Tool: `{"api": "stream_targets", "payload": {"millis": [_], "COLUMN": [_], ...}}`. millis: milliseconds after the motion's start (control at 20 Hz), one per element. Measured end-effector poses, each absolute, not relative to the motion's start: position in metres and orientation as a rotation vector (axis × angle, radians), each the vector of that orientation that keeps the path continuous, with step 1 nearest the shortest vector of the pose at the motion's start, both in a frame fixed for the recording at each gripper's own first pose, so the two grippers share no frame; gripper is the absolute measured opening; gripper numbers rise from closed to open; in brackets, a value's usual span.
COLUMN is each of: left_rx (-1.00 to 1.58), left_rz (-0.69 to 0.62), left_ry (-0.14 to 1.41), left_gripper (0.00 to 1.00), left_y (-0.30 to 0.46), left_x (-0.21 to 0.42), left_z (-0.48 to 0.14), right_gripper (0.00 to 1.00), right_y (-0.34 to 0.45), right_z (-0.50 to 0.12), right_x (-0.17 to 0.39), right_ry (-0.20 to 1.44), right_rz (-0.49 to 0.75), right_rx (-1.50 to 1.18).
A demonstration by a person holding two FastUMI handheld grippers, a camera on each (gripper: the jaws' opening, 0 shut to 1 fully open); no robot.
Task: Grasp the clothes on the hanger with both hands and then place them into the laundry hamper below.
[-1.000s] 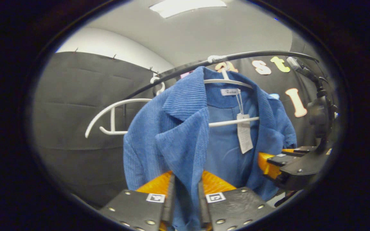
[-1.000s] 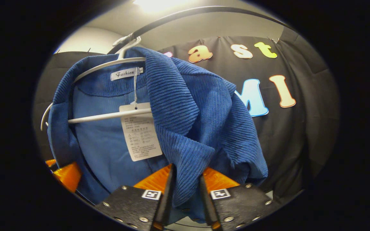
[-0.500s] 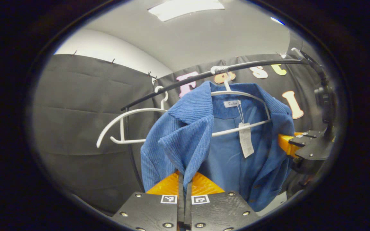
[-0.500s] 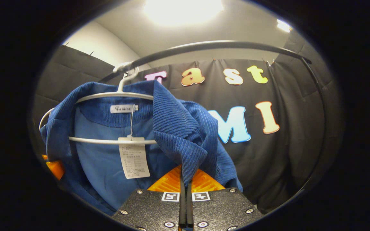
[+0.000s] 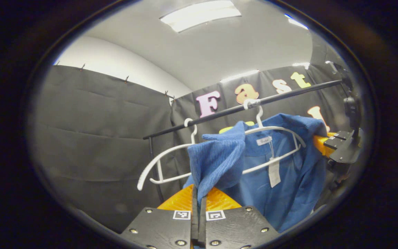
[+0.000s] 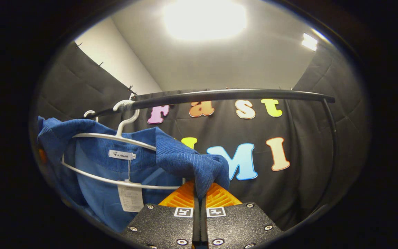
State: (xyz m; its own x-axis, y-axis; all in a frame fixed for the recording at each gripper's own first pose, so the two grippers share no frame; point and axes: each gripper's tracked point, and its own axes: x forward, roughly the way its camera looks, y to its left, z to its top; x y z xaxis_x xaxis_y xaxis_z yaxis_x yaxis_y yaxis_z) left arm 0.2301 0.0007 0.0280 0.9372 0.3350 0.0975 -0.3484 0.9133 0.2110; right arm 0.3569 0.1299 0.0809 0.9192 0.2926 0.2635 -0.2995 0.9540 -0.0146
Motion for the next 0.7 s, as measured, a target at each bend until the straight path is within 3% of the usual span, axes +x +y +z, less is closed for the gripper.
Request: {"api": "stream_targets", "payload": {"millis": [700], "left_rx": [0.298], "left_rz": [0.432], "left_ry": [-0.116], "left_gripper": [0.0], "left_y": [0.077], "left_x": [0.251], "left_z": [0.08], "right_gripper": [0.0], "right_y": [0.096], "right_z": [0.114], "right_x": [0.428], "right_ry": [-0.361], "right_rz": [0.208], "right_rx": [-0.045]}}
